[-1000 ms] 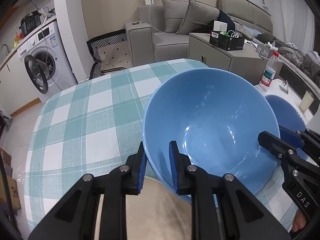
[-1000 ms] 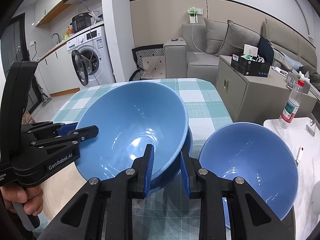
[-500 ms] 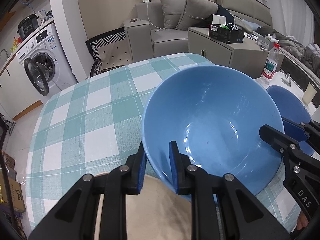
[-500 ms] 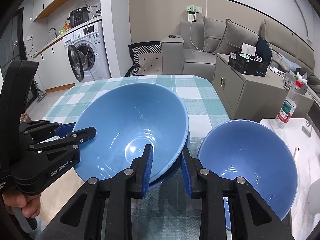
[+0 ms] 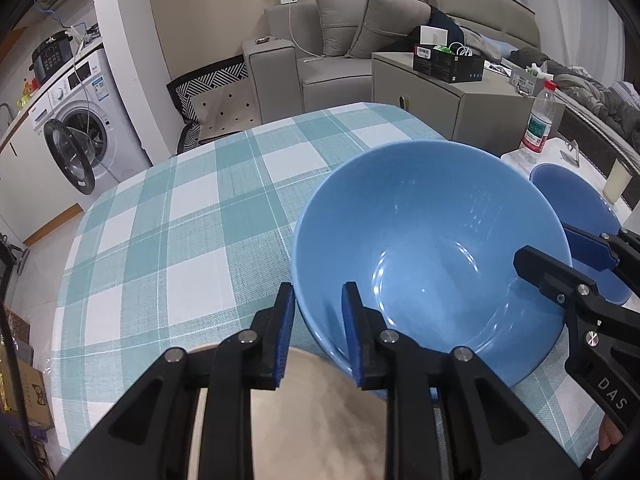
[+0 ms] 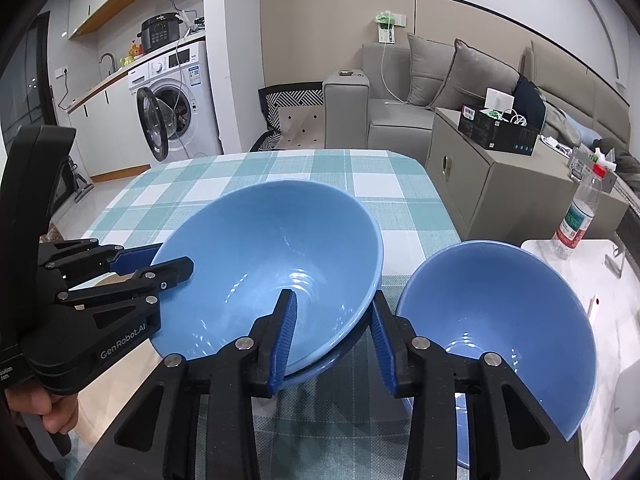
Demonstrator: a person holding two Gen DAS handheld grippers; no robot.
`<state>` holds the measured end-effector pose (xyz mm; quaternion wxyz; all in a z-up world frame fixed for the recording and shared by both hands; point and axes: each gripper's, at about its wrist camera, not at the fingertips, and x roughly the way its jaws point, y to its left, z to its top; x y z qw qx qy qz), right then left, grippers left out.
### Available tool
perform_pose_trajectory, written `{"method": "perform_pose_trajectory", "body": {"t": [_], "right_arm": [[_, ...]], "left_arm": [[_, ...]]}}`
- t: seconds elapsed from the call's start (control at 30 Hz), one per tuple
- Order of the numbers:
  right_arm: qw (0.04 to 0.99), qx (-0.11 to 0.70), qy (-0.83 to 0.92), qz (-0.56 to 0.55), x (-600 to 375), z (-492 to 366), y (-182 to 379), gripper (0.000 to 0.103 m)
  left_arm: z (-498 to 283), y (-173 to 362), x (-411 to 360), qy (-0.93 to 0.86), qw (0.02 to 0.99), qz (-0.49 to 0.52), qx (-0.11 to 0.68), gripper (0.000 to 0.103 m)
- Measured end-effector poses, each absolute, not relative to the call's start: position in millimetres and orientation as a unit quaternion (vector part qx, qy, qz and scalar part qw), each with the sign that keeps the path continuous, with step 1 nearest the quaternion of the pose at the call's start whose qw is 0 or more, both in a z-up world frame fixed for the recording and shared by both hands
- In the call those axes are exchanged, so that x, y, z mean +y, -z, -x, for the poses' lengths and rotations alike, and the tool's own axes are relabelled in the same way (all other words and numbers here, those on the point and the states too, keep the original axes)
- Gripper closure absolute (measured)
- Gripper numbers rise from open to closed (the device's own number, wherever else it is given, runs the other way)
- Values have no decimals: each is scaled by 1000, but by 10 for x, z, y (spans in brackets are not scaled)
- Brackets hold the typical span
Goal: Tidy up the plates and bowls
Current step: 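Open both grippers and pull them back from the nested bowls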
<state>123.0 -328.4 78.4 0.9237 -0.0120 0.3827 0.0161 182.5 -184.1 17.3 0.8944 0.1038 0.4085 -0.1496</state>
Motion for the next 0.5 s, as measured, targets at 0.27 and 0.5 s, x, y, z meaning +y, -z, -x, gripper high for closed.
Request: {"method": "perform_pose_trajectory", "body": {"t": [0.27,0.5], "right_arm": [[924,382,-37,1,-3298,-1224,-794,52],[932,359,-54,-22,-3383,-1137,-938,22]], "left_arm": [[-1815,-172,-1807,159,891,-91,416,64],[-1794,-248,-1746,168,890,-72,417,53]]}}
